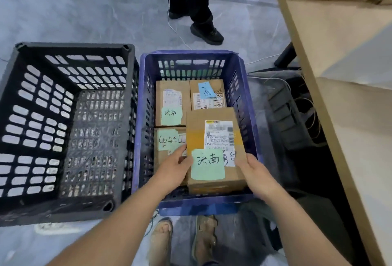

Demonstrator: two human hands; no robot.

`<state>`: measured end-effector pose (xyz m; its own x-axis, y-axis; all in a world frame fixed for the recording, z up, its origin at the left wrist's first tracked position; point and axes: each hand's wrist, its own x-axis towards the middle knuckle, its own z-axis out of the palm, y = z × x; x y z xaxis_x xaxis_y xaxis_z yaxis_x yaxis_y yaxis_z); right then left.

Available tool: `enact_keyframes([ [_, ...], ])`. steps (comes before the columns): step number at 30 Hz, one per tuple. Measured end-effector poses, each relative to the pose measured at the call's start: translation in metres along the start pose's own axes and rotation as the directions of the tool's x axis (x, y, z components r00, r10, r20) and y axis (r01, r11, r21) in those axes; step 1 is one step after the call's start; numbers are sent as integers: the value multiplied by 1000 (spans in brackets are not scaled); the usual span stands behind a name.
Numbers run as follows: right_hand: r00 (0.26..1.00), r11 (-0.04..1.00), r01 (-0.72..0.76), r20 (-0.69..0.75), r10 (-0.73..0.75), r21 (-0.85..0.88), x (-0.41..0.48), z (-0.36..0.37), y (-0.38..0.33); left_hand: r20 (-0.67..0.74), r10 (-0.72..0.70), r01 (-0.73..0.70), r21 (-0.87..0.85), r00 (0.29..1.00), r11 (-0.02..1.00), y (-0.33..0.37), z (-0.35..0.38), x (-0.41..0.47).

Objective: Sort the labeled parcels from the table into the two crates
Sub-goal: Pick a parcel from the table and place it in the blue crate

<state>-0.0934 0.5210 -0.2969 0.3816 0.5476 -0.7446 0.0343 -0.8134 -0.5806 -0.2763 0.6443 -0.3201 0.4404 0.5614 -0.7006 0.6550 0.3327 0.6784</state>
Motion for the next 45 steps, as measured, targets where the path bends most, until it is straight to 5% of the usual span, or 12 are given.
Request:
enact_keyframes([
  [8,995,854,-64,-97,16,-517,46,3,9,24,-67,68,-25,997,997,-22,40,43],
  [16,989,786,-140,-119,85,-602,79,27,21,-11,-83,83,38,997,996,-43,62,70],
  [26,984,554,-79,23,176,-829,114,47,33,41,-1,-12,317,999,948,-44,46,82],
  [30,990,561,-85,-4,144,-824,97,45,17,-16,35,-24,434,999,900,-33,16,71],
  [37,958,681,-55,-230,-169,-730,-5,18,-34,65,258,-236,657,964,716,38,-20,8],
  [45,784,791,-79,-528,-326,-606,-172,-36,-72,247,567,-504,786,786,357,153,-6,-110],
])
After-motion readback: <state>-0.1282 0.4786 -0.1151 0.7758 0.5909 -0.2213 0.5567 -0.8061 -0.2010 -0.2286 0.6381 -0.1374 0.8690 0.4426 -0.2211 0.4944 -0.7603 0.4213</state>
